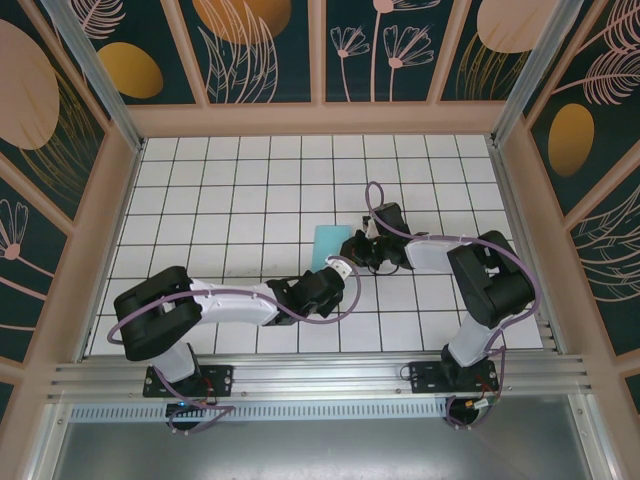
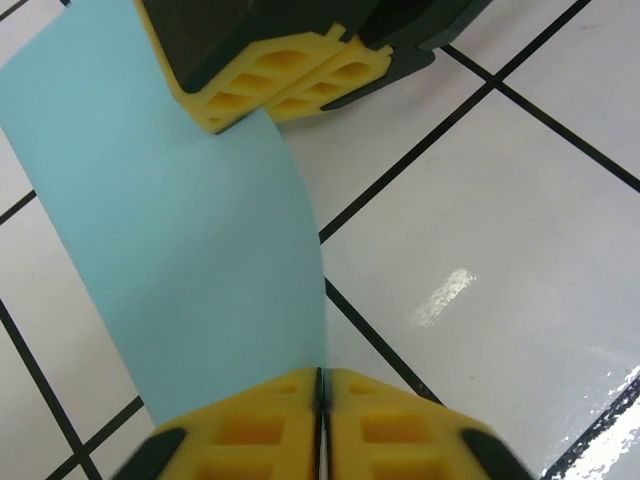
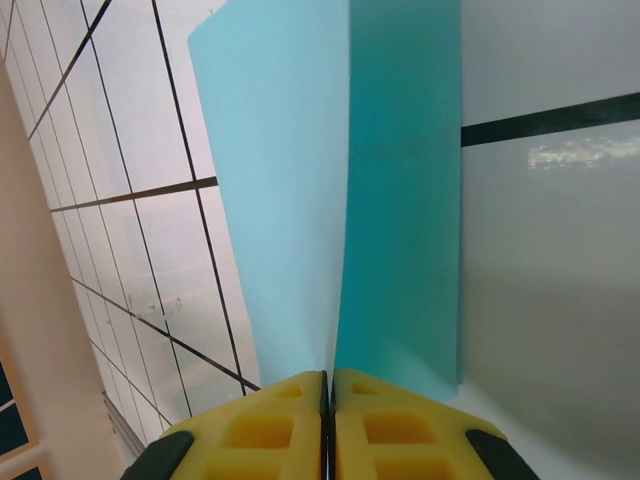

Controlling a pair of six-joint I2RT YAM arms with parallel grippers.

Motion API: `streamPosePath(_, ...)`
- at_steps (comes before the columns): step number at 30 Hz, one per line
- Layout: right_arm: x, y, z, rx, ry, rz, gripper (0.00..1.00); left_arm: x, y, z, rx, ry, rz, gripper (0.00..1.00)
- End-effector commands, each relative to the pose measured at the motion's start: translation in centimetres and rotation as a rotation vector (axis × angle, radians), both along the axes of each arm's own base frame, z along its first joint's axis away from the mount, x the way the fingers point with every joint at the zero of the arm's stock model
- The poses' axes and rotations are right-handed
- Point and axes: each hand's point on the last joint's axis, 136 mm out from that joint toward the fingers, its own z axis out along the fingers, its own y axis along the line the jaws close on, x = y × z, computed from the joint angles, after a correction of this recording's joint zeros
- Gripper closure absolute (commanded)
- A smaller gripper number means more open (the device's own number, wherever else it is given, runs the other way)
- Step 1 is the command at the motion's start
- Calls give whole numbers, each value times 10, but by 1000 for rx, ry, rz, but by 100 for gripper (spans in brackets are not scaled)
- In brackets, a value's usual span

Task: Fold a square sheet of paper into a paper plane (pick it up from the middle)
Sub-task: Third fold the triangle at the center of the table.

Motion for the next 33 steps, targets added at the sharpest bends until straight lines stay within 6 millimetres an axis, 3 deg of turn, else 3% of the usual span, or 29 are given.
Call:
streamPosePath(1,5,1,0,-24,-16,18,87,4,1,16,-14,-42,9,98)
streamPosePath(8,8,-5,10,-41,-49,23,78,4,-2,18,-5,-50,-13,100)
streamPosePath(13,18,-29,30,-84,-108,-33,67,0,-5,17,-10,-33,-45,100)
streamPosePath(17,30,-38,47,-94,-168,-53,69,-4,-10,17,-26,-11,-68,100)
streamPosePath(22,40,-15,56,-48,-197,28,82,-6,-16,14,-23,13,-88,100)
streamPosePath(25,45,2,48,-60,-187,98,85,-7,-18,15,-20,21,-98,100)
streamPosePath(28,47,13,26,-118,-150,156,87,-6,-21,16,-35,39,-103,100)
streamPosePath(33,46,18,-5,-176,-108,221,88,-3,-19,15,-69,89,-100,100)
